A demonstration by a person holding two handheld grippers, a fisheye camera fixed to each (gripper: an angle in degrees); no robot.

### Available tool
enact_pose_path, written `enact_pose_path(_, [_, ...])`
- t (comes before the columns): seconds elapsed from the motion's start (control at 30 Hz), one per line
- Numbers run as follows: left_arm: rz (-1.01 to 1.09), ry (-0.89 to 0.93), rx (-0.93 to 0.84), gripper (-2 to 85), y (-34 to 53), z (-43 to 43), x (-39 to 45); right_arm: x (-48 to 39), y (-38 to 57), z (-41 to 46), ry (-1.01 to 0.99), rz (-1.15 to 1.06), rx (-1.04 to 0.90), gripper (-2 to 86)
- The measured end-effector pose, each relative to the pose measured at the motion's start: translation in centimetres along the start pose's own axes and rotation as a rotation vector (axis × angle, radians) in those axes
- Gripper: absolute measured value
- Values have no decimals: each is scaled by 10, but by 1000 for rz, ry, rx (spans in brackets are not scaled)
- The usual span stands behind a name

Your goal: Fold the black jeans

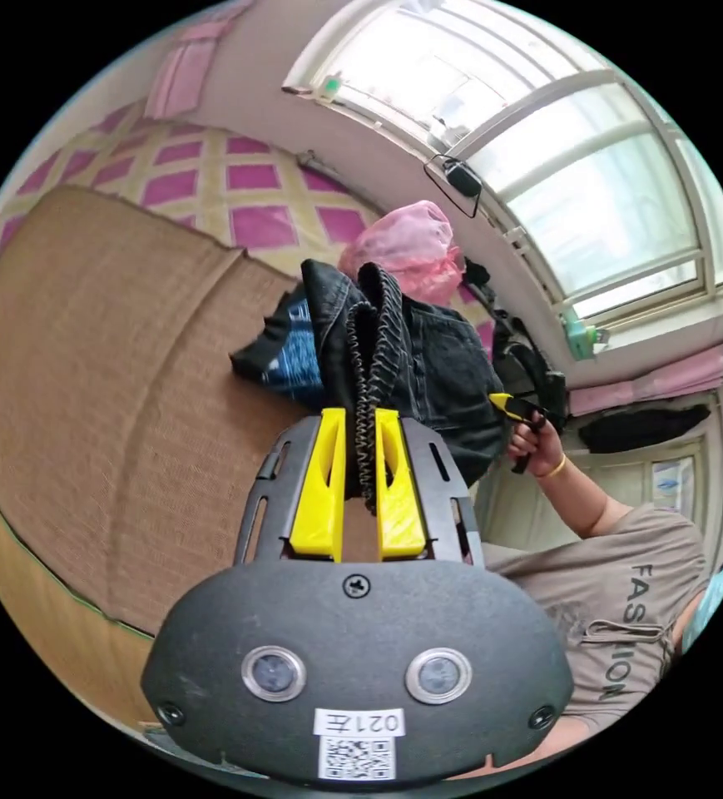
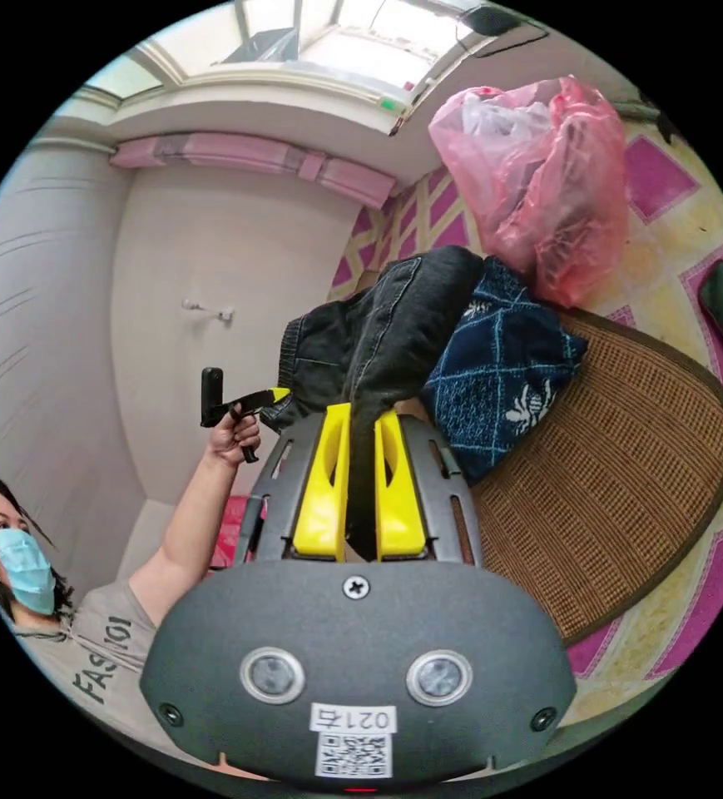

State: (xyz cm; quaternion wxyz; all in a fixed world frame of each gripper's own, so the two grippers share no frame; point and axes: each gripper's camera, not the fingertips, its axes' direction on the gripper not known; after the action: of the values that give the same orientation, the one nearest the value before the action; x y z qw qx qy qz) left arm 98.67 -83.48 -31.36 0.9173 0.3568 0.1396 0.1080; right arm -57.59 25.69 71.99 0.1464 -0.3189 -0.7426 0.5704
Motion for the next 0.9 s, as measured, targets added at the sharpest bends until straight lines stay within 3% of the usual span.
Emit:
enact_pose_path(0.1, [-44,-138,98,29,-31,11,-1,32,-2,21,30,40,110,67])
enact_pose_path(0.17, [-162,-182,148,6,-18,18,-20,70,-4,51,115,117,-10,90])
enact_pose_path(0.27, [-259,-55,192,-6,49,34,-49,103,13,62,152,176,-127,69])
enact_pose_path(0.4, [-284,207,268,-9,185,44,-48,93,41,57,122,82,-176,21])
enact_pose_path(0.5, [-319,409,339,-9,289,47,-24,58,63,80,-25,-45,-313,0])
enact_pose_path(0.67, [-453,545,364,-10,448,58,19,-11,123,186,20,-337,-786,-6])
enact_pose_path(0.83, [-732,736,438,-10,657,97,27,3,195,284,-338,-71,-1132,-8])
enact_pose_path(0.9, [-828,754,468,-10,727,110,28,11,227,313,-366,26,-1205,-8])
